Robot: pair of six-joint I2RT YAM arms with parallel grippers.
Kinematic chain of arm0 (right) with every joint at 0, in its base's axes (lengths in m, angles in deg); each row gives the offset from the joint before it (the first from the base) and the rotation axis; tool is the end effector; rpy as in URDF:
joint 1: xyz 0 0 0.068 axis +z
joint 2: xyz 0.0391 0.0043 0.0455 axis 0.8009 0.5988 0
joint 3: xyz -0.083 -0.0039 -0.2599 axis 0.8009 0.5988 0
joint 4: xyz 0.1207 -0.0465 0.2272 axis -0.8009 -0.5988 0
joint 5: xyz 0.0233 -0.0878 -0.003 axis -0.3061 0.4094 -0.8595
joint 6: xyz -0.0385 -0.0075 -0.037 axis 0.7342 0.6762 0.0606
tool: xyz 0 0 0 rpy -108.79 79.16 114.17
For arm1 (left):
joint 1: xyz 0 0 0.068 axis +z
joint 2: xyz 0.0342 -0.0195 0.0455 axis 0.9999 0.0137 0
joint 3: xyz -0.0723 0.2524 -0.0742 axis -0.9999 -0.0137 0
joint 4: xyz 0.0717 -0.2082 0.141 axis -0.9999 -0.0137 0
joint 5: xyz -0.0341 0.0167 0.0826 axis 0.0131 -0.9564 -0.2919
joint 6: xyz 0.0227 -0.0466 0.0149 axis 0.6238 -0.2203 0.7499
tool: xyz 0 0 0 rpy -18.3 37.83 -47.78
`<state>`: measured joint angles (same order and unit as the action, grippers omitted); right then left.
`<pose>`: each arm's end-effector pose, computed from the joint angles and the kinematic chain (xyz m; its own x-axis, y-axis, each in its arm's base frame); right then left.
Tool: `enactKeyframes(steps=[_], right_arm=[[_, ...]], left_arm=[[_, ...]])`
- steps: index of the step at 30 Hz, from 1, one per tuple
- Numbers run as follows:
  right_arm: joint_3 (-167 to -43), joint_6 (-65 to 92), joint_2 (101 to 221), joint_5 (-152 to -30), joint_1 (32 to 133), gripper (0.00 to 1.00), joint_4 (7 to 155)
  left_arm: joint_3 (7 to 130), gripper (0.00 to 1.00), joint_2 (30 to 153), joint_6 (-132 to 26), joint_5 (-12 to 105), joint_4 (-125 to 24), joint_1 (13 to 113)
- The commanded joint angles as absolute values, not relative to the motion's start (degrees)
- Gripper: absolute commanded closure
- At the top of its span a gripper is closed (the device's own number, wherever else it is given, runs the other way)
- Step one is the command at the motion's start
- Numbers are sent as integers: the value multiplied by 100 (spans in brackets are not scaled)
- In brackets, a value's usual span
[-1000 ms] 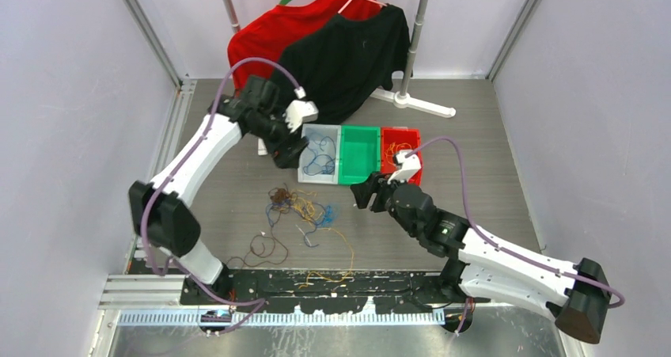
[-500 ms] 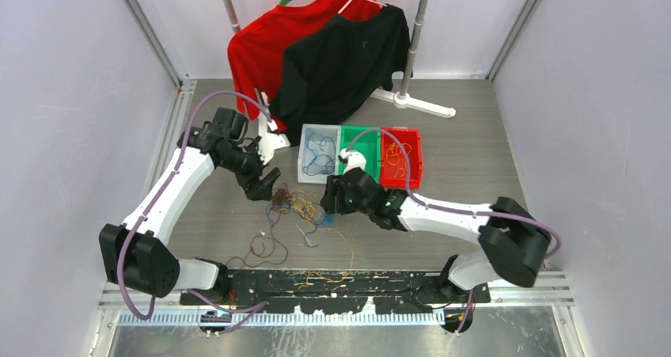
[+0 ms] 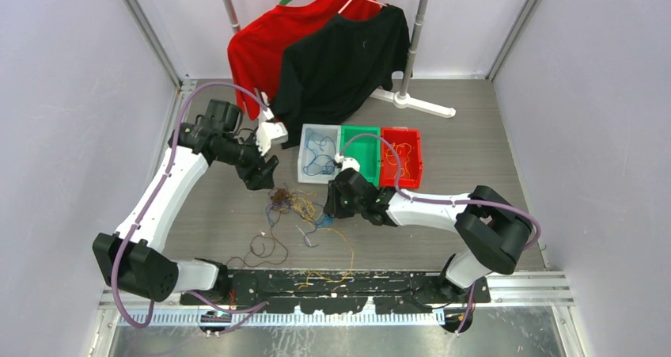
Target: Untangle the cables
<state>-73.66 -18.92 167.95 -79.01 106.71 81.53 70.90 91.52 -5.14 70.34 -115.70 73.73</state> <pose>0.1859 0.2469 0.1758 -0.8042 -0.0268 -0.5938 -0.3379 0.8424 0.4197 0.2309 -0.0835 0.3340 -0.4183 0.6415 -0.6430 0.8797 0.4624 -0.1109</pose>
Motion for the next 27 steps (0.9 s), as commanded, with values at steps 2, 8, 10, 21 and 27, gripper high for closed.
enactKeyframes(steps=[2,8,10,21,27], right_arm=[[-7395,-1775,16487,-7705,10651,73,8242],[-7419,-1701,16168,-7512,10544,57,7738],[-7333,-1800,16154,-7682,10413,50,7737],[-7121,-2343,17100,-9216,9984,53,8923],[-6863,-2424,16759,-9116,9962,74,9252]], left_arm=[[7376,35,8979,-666,7403,-11583,7391],[7430,40,8971,-667,7470,-11613,7388],[7429,41,8971,-674,7480,-11601,7387],[7543,42,8980,-694,7461,-11545,7388],[7549,42,8959,-662,7432,-11558,7386]])
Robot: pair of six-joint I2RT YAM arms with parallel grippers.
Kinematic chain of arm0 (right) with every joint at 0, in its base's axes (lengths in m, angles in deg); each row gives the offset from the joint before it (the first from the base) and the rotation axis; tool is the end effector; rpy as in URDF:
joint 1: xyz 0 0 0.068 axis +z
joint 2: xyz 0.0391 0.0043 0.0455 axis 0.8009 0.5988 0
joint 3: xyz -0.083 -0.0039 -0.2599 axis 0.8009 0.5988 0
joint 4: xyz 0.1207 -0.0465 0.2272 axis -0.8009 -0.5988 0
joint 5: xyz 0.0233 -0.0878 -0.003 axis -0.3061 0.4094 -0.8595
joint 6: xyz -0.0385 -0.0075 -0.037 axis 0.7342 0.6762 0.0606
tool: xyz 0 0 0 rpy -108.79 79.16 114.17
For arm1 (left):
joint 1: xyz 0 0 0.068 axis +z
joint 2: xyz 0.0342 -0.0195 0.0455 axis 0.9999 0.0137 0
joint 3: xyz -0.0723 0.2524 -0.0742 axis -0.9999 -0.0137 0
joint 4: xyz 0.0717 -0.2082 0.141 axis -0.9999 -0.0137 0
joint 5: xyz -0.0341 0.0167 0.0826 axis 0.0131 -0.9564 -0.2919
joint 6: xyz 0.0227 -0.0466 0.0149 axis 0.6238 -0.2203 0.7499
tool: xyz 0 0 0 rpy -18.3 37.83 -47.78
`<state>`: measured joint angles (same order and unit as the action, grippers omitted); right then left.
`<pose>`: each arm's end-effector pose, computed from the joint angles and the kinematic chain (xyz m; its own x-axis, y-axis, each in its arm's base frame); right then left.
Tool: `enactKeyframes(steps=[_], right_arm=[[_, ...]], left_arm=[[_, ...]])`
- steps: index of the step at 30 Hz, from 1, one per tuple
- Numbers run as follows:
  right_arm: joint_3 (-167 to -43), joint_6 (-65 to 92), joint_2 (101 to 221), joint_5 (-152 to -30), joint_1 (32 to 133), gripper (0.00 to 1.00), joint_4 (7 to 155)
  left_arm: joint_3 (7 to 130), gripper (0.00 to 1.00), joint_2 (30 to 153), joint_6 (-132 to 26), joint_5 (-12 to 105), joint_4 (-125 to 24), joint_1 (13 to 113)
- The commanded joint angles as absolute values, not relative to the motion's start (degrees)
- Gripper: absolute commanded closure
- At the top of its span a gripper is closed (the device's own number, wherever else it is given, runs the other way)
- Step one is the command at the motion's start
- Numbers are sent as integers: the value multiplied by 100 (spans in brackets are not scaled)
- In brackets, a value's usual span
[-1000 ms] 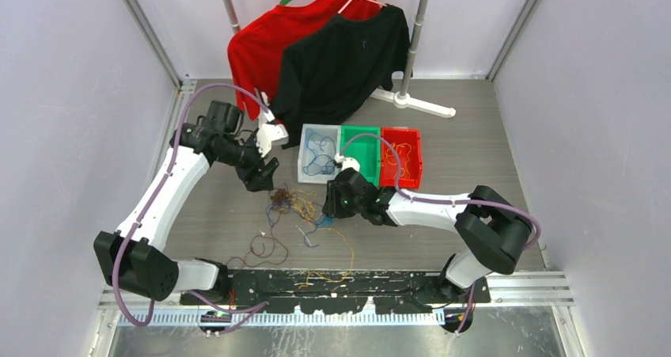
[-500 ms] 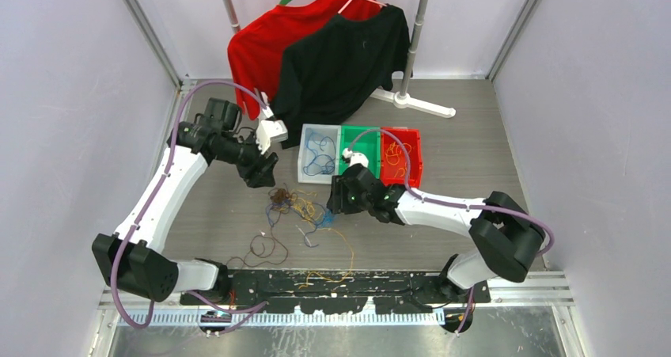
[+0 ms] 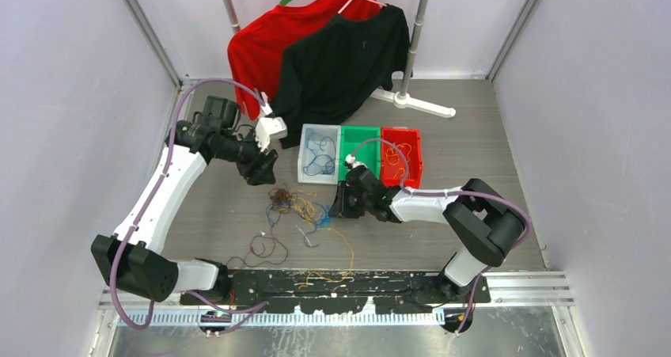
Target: Untangle the cables
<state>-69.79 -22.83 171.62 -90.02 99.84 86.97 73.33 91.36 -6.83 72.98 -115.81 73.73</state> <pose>0.2061 0.2243 0.1455 -0.8905 0.0457 -0.4526 -0.2331 0.8086 0.5403 0.2304 -0.0848 0.3477 -0.4103 0.6032 -0.6839 0.8811 0.4557 -0.1267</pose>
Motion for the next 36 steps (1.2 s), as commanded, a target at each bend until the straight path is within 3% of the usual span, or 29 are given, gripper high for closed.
enactKeyframes(steps=[1,6,16,27,36], right_arm=[[-6848,-2394,16638,-9083,9964,77,9243],[-7038,-2147,15968,-9091,9962,99,8814],[-7518,-1893,15285,-9384,9986,99,8355],[-8760,-1405,15153,-10246,10502,99,8135],[-8970,-1392,15217,-10525,10801,99,8234]], left_arm=[[7554,42,8962,-665,7439,-11565,7389],[7681,43,8992,-658,7546,-11670,7392],[7868,42,8955,-559,7922,-11914,7380],[7842,22,8523,-1295,8602,-11688,6766],[7467,24,8189,-1410,8821,-11566,6641]])
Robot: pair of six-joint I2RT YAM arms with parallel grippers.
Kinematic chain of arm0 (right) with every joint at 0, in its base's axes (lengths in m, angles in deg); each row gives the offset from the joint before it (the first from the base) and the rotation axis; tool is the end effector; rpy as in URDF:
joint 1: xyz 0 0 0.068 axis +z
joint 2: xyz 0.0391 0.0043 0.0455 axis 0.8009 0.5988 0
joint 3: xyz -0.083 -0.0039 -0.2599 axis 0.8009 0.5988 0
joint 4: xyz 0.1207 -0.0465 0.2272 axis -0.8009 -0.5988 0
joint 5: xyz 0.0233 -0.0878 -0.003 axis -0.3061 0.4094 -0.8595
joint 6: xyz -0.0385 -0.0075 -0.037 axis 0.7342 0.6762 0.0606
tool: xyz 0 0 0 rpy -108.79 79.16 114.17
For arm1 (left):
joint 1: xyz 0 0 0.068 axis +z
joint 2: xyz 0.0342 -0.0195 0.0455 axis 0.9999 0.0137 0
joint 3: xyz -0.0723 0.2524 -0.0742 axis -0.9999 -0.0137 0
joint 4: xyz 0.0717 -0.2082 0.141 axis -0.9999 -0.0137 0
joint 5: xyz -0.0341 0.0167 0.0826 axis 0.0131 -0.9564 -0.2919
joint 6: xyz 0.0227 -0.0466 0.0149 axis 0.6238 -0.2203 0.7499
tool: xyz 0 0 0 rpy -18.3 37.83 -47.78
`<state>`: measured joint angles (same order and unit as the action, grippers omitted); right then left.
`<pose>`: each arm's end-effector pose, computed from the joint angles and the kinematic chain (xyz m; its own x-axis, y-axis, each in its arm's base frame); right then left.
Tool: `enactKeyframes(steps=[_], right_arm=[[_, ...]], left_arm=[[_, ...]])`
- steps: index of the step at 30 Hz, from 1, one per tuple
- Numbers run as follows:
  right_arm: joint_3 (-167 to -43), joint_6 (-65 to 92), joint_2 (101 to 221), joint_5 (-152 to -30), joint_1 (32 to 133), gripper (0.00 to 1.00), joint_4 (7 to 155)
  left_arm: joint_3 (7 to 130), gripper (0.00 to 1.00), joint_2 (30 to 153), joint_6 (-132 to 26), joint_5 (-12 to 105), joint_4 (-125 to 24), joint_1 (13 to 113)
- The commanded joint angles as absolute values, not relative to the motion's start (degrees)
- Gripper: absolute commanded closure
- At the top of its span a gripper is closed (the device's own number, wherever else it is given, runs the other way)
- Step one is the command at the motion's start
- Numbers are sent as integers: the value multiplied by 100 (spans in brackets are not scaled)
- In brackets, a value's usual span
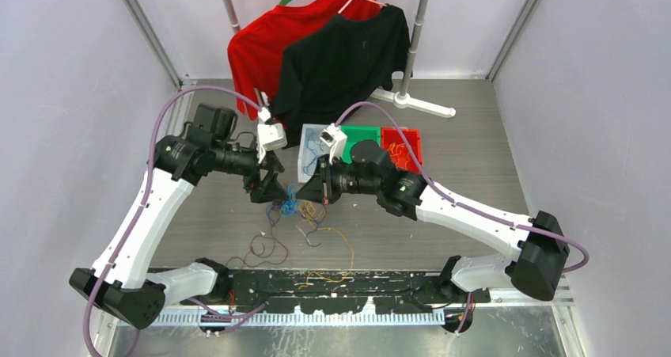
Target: Untangle the cables
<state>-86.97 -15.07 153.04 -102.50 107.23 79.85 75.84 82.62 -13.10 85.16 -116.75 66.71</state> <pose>0.1659 0.2485 0.3269 -0.6892 -0.0197 -0.7243 -0.6752 0.3801 0.6322 0.1755 -0.1008 0.3947 -0.2936 0.4776 -0.8281 0.9479 0.2573 -0.1877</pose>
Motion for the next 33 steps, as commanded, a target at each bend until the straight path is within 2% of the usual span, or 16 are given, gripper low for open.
enactKeyframes(steps=[1,9,14,17,21,23,27,33], right_arm=[[-8973,-1417,15217,-10583,10813,99,8284],[-9144,-1369,15306,-10776,11011,99,8276],[-9170,-1377,15290,-10823,11064,99,8307],[-9135,-1390,15235,-10800,11069,99,8335],[-8953,-1402,15062,-10736,11068,99,8401],[-8854,-1414,14968,-10721,11070,99,8416],[-8741,-1413,14823,-10774,11066,99,8399],[-8714,-1379,14747,-10594,11056,99,8377]], left_arm=[[7439,25,8184,-1359,8811,-11606,6625],[7387,27,8217,-1390,8971,-11624,6567],[7379,31,8274,-1305,9168,-11848,6548],[7419,41,8269,-1204,9157,-11988,6548],[7467,64,8214,-1001,8910,-12120,6548],[7474,72,8164,-886,8752,-12140,6548],[7522,76,8072,-668,8661,-12206,6549],[7519,91,8034,-993,8341,-11795,6541]])
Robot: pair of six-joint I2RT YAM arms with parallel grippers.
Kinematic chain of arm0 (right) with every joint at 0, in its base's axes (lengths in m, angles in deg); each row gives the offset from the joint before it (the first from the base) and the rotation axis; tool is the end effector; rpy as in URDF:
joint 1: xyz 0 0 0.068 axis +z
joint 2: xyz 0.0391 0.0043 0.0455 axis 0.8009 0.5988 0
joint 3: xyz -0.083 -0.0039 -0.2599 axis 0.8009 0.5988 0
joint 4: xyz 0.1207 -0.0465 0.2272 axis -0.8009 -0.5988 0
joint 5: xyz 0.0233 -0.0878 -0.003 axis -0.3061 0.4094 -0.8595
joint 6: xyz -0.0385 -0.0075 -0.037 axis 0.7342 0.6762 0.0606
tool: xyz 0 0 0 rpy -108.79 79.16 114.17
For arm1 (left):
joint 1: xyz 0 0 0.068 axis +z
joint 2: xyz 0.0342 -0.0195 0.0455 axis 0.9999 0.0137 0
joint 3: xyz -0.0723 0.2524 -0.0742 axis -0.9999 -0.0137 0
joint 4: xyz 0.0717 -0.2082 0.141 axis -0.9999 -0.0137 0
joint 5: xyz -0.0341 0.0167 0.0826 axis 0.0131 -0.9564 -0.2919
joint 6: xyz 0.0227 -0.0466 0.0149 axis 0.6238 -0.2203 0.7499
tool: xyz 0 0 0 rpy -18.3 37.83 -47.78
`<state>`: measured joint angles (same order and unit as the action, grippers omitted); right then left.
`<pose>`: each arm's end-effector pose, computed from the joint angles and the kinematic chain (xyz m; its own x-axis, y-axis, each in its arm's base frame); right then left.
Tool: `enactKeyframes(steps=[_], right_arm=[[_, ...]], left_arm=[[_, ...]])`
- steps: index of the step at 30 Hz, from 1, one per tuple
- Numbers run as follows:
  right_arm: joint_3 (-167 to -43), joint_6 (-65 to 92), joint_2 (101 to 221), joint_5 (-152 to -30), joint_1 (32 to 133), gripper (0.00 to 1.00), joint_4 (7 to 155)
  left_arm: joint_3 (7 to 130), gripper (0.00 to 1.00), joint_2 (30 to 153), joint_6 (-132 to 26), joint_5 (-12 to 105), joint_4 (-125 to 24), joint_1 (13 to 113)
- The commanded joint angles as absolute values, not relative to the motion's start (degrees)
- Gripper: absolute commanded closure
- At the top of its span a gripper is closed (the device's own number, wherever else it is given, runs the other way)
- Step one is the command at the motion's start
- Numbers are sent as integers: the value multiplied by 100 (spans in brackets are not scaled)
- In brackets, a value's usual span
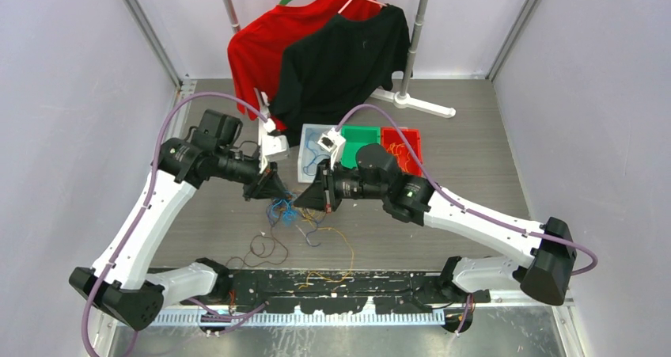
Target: Untangle the cables
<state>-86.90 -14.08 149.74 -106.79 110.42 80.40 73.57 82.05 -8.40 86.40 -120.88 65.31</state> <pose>0.1424 0.2474 0.3434 -0.6560 -0.0630 -0.7521 -0.7404 0.2474 0.6250 0.1660 -0.1025 0.3814 -0.2785 0.5261 -0.8035 0.9597 0.1853 -0.2112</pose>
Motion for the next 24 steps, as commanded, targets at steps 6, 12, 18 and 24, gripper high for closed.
enactKeyframes(steps=[6,12,18,24], right_arm=[[-8748,-974,14631,-8766,11062,97,8035],[-8733,-415,14568,-7278,11233,91,7995],[-8463,-473,14659,-7200,11448,62,8660],[-7895,-558,14595,-6907,11727,45,9773]], left_arm=[[7325,100,7930,-1817,7555,-11119,6285],[7335,100,7828,-2393,7738,-11025,6135],[7468,100,7889,-3106,8196,-10851,6118],[7612,100,8012,-3667,8688,-10768,6117]])
